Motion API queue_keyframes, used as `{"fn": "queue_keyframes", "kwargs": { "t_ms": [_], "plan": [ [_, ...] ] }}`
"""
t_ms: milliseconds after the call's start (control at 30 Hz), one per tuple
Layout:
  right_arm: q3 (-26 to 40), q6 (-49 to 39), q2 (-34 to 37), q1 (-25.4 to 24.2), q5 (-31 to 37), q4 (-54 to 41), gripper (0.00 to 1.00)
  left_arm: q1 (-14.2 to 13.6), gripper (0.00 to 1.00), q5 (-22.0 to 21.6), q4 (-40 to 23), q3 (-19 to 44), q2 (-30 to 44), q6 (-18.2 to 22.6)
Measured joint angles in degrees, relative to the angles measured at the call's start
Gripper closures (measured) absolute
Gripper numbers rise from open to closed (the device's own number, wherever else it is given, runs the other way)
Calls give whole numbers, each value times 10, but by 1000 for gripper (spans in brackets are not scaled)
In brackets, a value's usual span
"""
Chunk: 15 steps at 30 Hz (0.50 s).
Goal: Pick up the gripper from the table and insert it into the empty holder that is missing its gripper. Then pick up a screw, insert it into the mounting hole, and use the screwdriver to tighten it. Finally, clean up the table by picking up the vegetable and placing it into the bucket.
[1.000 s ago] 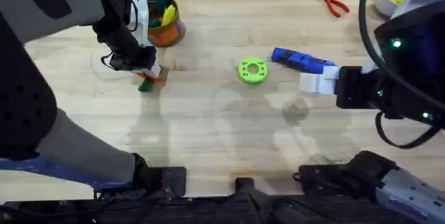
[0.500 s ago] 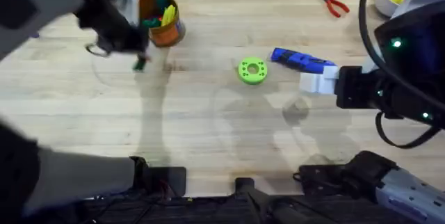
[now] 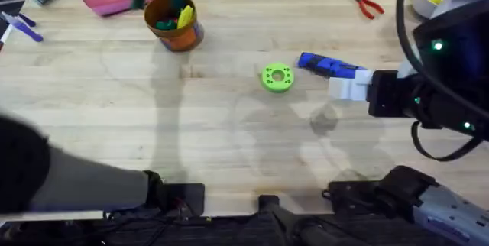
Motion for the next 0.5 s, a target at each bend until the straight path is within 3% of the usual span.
{"fn": "queue_keyframes", "kwargs": {
  "t_ms": [267,467,500],
  "plan": [
    [0,0,0,0,0,2,10,0,965,13,60,-2,106,0],
    [0,0,0,0,0,2,8,0,81,14,48,-2,91,0],
    [0,0,0,0,0,2,9,0,32,14,34,-2,85,-2]
  ]
}}
